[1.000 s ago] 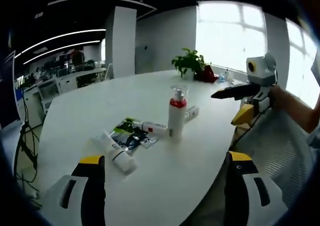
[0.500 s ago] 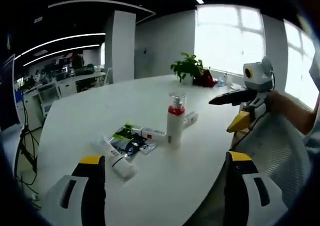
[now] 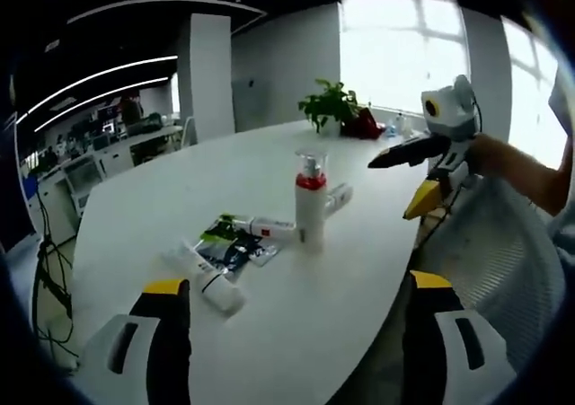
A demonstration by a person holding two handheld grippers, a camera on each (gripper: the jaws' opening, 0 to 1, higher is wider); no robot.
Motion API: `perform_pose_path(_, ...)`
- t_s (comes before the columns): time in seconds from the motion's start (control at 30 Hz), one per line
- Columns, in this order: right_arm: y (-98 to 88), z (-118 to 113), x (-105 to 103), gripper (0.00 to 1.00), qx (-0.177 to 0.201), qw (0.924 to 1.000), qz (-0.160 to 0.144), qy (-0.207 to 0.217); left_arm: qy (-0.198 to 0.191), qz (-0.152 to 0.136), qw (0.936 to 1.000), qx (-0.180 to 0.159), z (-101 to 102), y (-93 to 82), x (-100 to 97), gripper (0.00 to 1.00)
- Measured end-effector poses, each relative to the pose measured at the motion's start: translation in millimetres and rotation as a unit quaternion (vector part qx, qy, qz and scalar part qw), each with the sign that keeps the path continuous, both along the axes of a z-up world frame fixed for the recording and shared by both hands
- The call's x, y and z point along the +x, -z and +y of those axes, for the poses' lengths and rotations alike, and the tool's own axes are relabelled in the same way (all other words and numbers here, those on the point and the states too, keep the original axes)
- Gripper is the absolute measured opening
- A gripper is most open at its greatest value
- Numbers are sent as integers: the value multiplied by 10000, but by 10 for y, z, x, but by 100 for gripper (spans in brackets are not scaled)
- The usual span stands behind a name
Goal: Arrange the skincare products in the storage area until every visible bottle or jar stands upright without overlapping.
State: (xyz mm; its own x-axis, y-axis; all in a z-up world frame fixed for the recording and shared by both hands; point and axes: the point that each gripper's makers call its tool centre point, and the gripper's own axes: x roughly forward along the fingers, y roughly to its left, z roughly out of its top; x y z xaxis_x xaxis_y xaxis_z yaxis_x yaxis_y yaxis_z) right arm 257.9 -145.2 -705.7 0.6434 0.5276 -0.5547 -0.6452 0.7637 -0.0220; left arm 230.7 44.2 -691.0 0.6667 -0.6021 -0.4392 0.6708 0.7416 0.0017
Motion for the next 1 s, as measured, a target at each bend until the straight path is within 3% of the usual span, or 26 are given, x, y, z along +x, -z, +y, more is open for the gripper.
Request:
perform_pose_path(0.27,240,-372,346,95,-901,9955,151,-233,15,-14,10000,-12,-11,-10,2,98)
perform_pose_path(0.53,390,-538,655,87,-1448,9876,254,-544,-24,-14,10000,-35,17,-16,23,97)
perform_pose_path(0.67,514,-559,739,85,-1703,9818,427,-729,-40,-3,10000,-21,29,-8,27,97)
perform_pose_path(0.83,655,-622,843,79,-2275,9666,479,-1075,-59,-2,10000,-26,38,-9,32,96)
perform_pose_path(1.0,756,-649,924,70,-2423,9604,607,-1236,-96,9,10000,-5,59,-1,41,96)
